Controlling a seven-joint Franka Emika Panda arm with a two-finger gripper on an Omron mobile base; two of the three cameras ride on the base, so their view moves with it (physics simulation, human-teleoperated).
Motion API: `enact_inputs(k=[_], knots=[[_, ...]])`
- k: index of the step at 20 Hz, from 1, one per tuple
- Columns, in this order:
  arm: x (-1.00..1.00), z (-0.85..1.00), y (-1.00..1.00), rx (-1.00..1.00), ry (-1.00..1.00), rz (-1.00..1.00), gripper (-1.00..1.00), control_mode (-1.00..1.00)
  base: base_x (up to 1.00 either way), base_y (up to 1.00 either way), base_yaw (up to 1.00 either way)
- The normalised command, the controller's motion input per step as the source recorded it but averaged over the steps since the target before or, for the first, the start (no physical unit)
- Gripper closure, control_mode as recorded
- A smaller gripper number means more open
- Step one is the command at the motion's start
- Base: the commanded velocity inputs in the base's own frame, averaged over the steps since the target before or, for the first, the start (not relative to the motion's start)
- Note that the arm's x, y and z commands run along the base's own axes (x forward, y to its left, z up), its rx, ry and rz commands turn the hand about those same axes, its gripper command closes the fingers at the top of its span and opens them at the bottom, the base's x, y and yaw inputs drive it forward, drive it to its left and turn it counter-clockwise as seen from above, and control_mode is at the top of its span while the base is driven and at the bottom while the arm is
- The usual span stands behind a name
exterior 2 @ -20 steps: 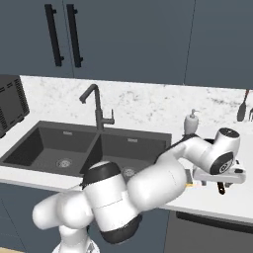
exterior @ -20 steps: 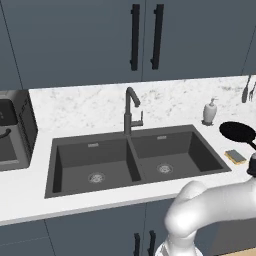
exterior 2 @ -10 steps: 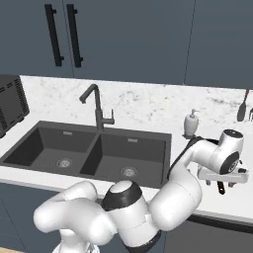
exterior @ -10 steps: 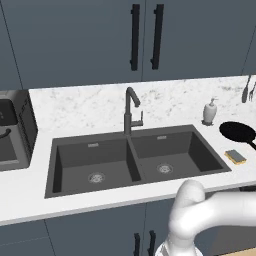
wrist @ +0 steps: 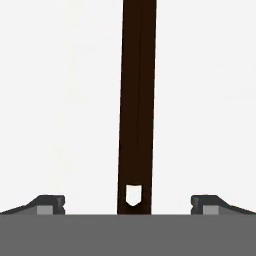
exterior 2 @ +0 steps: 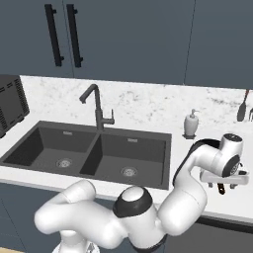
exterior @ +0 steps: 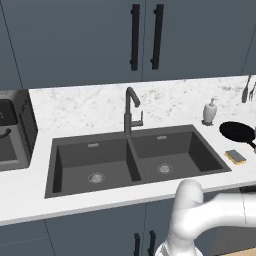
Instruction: Pick the pan and sponge and place them into the sink. Then turn on the water.
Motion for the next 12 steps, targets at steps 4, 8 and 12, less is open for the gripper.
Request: enact_inputs(k=[4,8,12], knots=[[0.16,-0.26,-0.15,0.00,0.00,0.00,-1.00,-1.00,0.00,0.00,0.00],[0.19,-0.28,-0.06,0.00,0.00,0.00,-1.00,-1.00,0.00,0.00,0.00],[0.14,-0.41,0.00,-0.03,0.00,0.00,-1.00,-1.00,0.00,0.00,0.00]])
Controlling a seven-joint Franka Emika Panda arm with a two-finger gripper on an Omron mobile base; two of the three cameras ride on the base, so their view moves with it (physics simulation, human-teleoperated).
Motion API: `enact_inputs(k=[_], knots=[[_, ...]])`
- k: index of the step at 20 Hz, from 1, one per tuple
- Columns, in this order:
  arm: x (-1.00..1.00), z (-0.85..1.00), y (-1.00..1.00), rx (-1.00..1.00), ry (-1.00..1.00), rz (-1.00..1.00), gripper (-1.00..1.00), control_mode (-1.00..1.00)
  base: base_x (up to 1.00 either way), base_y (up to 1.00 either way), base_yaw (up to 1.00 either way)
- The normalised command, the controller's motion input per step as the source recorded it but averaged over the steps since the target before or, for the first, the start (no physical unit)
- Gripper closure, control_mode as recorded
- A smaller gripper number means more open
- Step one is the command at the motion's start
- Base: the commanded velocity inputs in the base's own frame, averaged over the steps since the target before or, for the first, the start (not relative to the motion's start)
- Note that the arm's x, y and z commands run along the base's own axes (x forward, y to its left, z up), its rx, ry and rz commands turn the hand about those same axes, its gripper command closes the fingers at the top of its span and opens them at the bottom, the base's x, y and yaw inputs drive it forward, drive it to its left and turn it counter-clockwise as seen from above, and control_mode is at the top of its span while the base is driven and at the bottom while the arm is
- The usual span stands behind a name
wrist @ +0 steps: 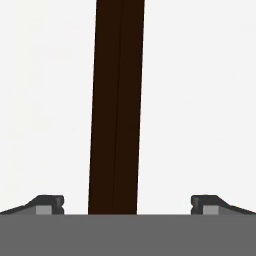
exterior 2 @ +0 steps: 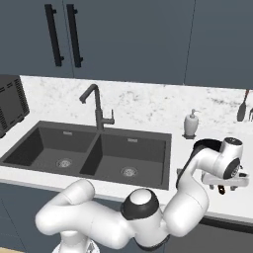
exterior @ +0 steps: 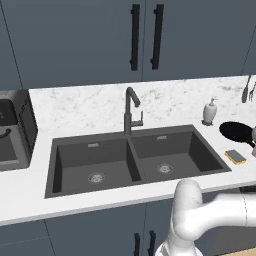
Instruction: Pick the pan and sponge and place them into the sink. Then turn on the water.
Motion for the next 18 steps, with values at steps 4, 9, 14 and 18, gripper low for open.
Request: enact_inputs(k=[4,9,14,18], knots=[[0.11,-0.50,0.00,-0.04,0.01,0.00,1.00,-1.00,0.00,0.00,0.00],[0.04,-0.76,0.00,-0.03,0.02,0.01,1.00,-1.00,0.00,0.00,0.00],[0.01,-0.99,0.08,0.00,0.06,0.03,1.00,-1.00,0.00,0.00,0.00],[0.09,-0.99,0.29,-0.02,0.03,0.02,1.00,-1.00,0.00,0.00,0.00]])
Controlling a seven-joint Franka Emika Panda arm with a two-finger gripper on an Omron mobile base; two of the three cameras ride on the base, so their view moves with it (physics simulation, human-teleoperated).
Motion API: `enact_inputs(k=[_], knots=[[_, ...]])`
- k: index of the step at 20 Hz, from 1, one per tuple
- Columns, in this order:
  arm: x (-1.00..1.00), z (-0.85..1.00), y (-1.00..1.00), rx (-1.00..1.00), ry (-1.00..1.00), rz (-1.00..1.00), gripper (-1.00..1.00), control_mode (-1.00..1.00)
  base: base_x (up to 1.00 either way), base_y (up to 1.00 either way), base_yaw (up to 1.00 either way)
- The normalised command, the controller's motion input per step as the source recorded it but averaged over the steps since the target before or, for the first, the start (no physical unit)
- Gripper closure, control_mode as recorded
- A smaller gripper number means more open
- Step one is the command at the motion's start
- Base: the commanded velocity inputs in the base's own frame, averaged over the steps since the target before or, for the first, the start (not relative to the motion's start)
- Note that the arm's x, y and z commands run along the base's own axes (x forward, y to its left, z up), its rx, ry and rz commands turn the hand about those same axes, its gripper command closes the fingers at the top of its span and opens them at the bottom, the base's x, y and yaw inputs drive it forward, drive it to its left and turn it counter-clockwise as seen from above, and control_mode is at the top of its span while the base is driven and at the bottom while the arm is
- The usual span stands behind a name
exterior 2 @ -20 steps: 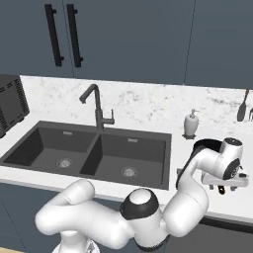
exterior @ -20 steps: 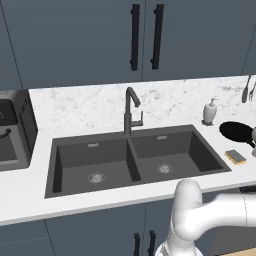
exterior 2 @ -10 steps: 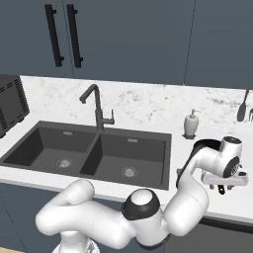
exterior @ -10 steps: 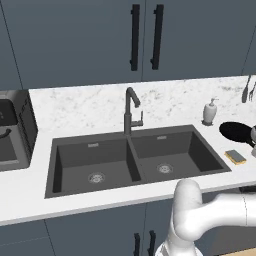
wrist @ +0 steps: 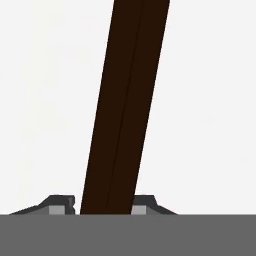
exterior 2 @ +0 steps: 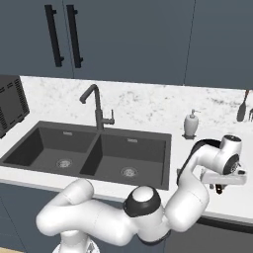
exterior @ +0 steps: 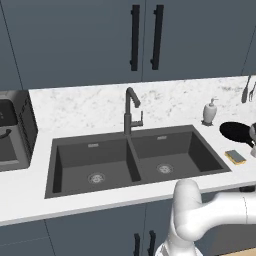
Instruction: Pick the pan and sponge and place them into the sink. Then turn on the water.
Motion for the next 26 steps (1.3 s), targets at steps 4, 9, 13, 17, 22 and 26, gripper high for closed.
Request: enact_inputs(k=[4,9,13,17,22,26], knots=[[0.12,-0.88,0.43,-0.02,0.00,0.01,1.00,-1.00,0.00,0.00,0.00],[0.04,-0.57,0.47,0.00,-0.05,0.00,1.00,-1.00,0.00,0.00,0.00],[0.00,-0.18,0.37,0.00,-0.15,0.00,1.00,-1.00,0.00,0.00,0.00],[0.00,0.00,0.28,0.00,-0.17,0.00,1.00,-1.00,0.00,0.00,0.00],[0.00,0.21,0.07,0.00,-0.09,-0.01,1.00,-1.00,0.00,0.00,0.00],[0.00,0.52,0.00,0.02,0.00,-0.01,1.00,-1.00,0.00,0.00,0.00]])
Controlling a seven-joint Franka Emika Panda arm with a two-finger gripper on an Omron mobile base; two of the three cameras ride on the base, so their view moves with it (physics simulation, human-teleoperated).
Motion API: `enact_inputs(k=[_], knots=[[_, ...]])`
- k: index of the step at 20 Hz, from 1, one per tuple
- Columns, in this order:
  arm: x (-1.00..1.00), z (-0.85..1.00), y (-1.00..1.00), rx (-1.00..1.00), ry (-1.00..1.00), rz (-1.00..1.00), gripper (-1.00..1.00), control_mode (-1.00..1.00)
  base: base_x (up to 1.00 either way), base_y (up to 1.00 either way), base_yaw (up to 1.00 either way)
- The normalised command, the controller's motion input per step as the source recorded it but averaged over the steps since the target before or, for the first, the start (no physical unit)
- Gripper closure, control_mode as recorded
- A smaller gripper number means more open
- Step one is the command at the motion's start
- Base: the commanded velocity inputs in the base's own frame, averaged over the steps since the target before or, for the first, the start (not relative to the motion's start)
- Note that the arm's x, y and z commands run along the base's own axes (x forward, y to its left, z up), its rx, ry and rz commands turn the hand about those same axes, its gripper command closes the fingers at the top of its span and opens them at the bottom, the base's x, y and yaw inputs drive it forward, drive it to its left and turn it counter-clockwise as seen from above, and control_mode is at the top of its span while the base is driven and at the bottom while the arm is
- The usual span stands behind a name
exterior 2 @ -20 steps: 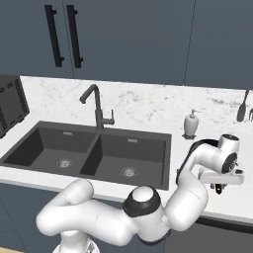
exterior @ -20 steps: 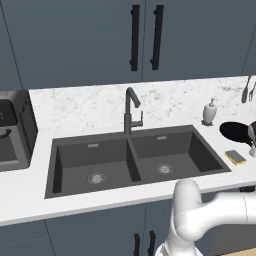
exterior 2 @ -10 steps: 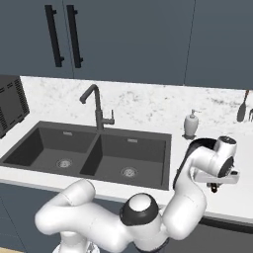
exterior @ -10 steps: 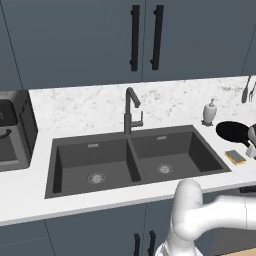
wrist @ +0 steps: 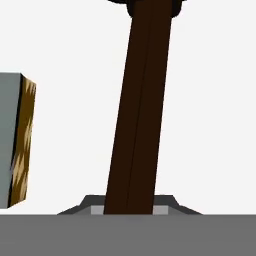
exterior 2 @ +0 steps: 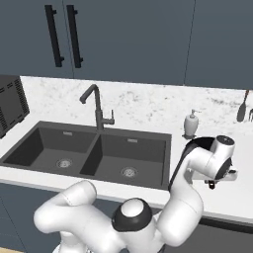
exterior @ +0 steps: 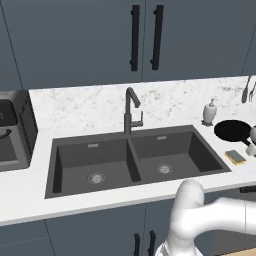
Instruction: Pick the pan and sponge and place them into the sink. Then turn on the water.
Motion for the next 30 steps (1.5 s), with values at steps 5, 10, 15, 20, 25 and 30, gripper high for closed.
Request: enact_inputs(k=[5,10,15,20,25,30], knots=[[0.01,0.69,-0.01,0.14,0.00,0.00,1.00,-1.00,0.00,0.00,0.00],[-0.01,0.59,-0.15,0.22,0.00,0.01,1.00,-1.00,0.00,0.00,0.00],[-0.26,0.40,-0.01,0.16,-0.09,0.06,1.00,-1.00,0.00,0.00,0.00],[-0.27,0.31,0.46,0.01,-0.25,0.09,1.00,-1.00,0.00,0.00,0.00],[-0.03,0.16,0.95,-0.10,-0.10,0.01,1.00,-1.00,0.00,0.00,0.00],[-0.01,0.06,1.00,-0.17,-0.01,-0.03,1.00,-1.00,0.00,0.00,0.00]])
